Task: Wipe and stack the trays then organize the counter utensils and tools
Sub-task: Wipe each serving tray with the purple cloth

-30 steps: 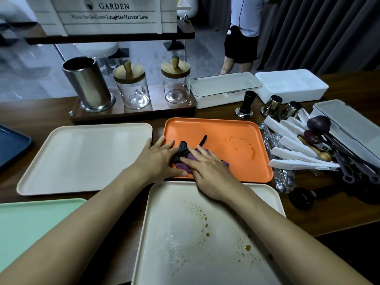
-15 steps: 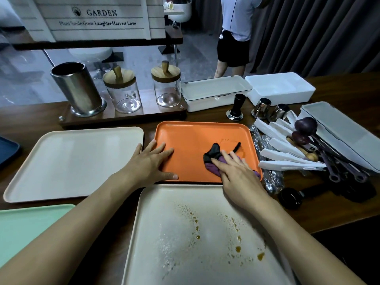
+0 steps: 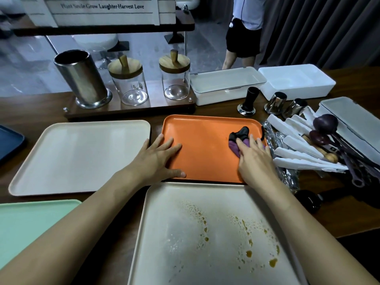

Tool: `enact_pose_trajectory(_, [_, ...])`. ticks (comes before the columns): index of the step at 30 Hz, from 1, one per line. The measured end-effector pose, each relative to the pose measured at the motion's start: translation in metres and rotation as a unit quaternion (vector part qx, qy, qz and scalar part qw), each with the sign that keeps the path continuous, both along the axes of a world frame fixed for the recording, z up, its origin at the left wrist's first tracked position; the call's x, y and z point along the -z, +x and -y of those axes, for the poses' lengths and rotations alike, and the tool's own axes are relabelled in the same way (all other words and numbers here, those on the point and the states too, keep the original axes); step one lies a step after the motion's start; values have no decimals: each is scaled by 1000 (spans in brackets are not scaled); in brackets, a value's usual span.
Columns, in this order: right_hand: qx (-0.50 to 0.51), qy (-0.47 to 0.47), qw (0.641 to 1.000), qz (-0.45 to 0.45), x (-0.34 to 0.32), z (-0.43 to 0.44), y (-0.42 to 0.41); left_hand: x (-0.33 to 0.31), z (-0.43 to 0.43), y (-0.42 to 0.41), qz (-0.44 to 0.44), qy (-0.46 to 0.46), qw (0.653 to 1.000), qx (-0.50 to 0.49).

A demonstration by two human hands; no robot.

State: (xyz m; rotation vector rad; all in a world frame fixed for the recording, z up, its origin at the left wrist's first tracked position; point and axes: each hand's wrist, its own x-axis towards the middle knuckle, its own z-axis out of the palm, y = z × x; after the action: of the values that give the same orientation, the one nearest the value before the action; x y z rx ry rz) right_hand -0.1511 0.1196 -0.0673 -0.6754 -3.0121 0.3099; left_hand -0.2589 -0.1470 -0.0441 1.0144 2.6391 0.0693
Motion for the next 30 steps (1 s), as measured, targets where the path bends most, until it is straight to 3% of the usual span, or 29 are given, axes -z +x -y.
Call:
enact_pose_trajectory(12, [-2, 19, 1000, -17, 3, 23, -69, 2, 0, -2, 4, 2, 1000, 5])
enact_pose_trajectory(22, [-182, -7, 983, -16, -1, 99, -124, 0, -2, -1, 0, 5, 1000, 6])
enact_pose_trajectory(30, [-144, 6, 990, -14, 0, 77, -109, 2, -1, 0, -15, -6, 1000, -2])
